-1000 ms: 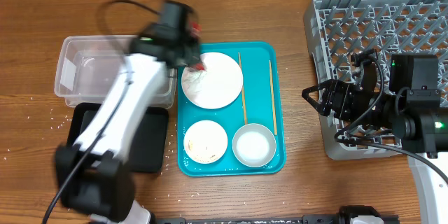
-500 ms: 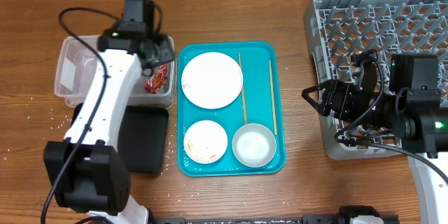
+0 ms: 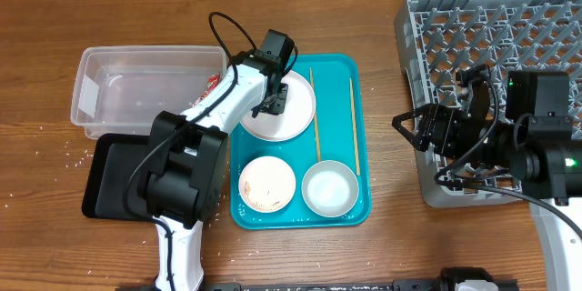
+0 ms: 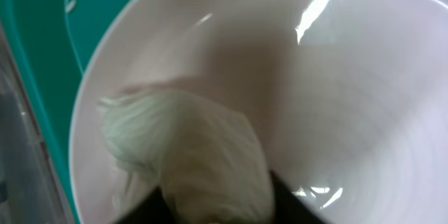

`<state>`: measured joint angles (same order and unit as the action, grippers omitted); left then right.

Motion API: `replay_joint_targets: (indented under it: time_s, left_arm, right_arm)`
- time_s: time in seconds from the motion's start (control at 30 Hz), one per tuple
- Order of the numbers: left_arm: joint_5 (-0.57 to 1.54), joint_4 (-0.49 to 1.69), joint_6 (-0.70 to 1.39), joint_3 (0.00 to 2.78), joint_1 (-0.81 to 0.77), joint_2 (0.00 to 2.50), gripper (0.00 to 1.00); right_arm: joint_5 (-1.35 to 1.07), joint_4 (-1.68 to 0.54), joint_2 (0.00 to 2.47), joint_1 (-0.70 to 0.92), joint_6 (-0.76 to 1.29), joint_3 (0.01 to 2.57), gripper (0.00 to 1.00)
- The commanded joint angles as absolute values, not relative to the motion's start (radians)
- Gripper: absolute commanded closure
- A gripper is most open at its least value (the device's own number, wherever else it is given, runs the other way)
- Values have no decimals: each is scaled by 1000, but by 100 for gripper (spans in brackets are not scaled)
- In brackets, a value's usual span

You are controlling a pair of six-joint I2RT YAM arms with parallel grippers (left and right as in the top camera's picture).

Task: Sort waste into correct bins and load items into the dishwasher
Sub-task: 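Grasp the small bowl of rice with the left gripper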

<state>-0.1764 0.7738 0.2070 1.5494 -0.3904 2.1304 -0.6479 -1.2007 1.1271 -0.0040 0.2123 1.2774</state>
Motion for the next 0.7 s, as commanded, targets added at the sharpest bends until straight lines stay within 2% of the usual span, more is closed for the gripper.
replay_joint_targets:
  time_s: [0.0,0.13,0.23,0.37,0.4,0.43,0.47,0.53,0.57,0.6,0.67]
  left_arm:
    - [-126,853,207,1599,-386,2115,96]
    - [-149,1033,267,1739,-353,1958,96]
    - [-176,1092,326,1754,-232,1819,96]
    - [-240,1122,389,1721,-118,1837,96]
    - [-233,1113,393,1706,-87,1850,90]
    - [-194,1105,387,1699,-62,1867,55]
    - [-138,1110,368,1699,-45,1881,46]
    - [-50,1161,336,1702,-35,1872,47]
    - [-31,1195,314,1703,-57,1843,58]
    - [2,1225,275,1703,-94,1803,62]
    - [12,1281,266,1703,-195,1707,56]
  right_arm:
    - [-648,-1199,1124,2,208,1295,25]
    - [-648,-1201,1124,2,208,1295,25]
    - [-648,-1203,1124,2,208,1295,25]
    - [-648,-1202,1124,2,209,1295,25]
    - [-648,-1202,1124,2,208,1295,25]
    - [-648,-1202,1124,2,208,1295,24]
    - [-649,-1202,1124,2,208,1295,23]
    - [-648,-1202,1124,2,208,1295,17]
    - [-648,-1202,1124,2,208,1295,16]
    - [-648,-1205,1124,2,208,1295,16]
    - [-645,-1215,1124,2,208,1295,15]
